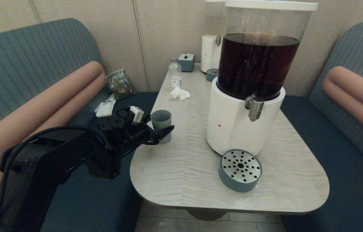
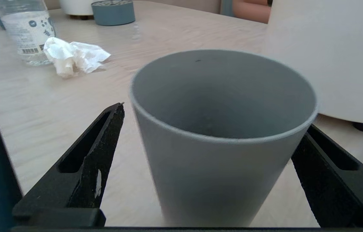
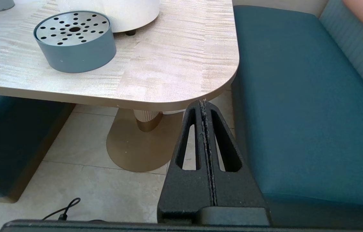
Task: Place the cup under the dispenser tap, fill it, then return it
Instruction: Pick up the cup
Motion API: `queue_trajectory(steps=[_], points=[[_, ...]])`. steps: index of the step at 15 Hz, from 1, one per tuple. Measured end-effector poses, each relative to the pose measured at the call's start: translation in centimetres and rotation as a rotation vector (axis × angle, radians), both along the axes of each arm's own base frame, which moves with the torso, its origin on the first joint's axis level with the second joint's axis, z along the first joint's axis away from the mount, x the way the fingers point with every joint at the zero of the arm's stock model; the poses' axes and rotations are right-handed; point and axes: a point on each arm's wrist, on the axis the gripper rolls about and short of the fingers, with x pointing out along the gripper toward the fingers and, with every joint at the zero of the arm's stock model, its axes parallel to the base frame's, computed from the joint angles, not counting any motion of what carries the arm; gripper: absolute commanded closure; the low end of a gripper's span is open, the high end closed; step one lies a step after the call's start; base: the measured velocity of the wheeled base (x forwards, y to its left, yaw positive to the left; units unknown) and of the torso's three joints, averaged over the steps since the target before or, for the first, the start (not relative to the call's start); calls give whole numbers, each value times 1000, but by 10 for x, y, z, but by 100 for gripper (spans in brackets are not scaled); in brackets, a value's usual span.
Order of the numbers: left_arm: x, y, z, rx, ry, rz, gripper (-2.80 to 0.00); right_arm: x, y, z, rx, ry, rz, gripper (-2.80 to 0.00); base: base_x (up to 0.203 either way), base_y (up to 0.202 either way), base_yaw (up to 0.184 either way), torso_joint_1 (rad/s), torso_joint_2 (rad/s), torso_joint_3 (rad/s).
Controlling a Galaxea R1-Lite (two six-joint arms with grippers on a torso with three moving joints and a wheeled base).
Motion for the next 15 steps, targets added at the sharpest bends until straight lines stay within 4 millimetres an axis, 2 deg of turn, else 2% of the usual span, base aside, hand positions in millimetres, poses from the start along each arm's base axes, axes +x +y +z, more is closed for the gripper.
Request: queue_trajectory(steps=[14, 15], points=[[-1, 0, 3, -9, -2, 5, -280, 0, 0, 0, 0, 0, 0, 0, 0, 0, 0, 0, 0, 0], [-1, 0, 3, -8, -1, 5, 0, 0, 0, 0, 0, 0, 0, 0, 0, 0, 0, 0, 0, 0]])
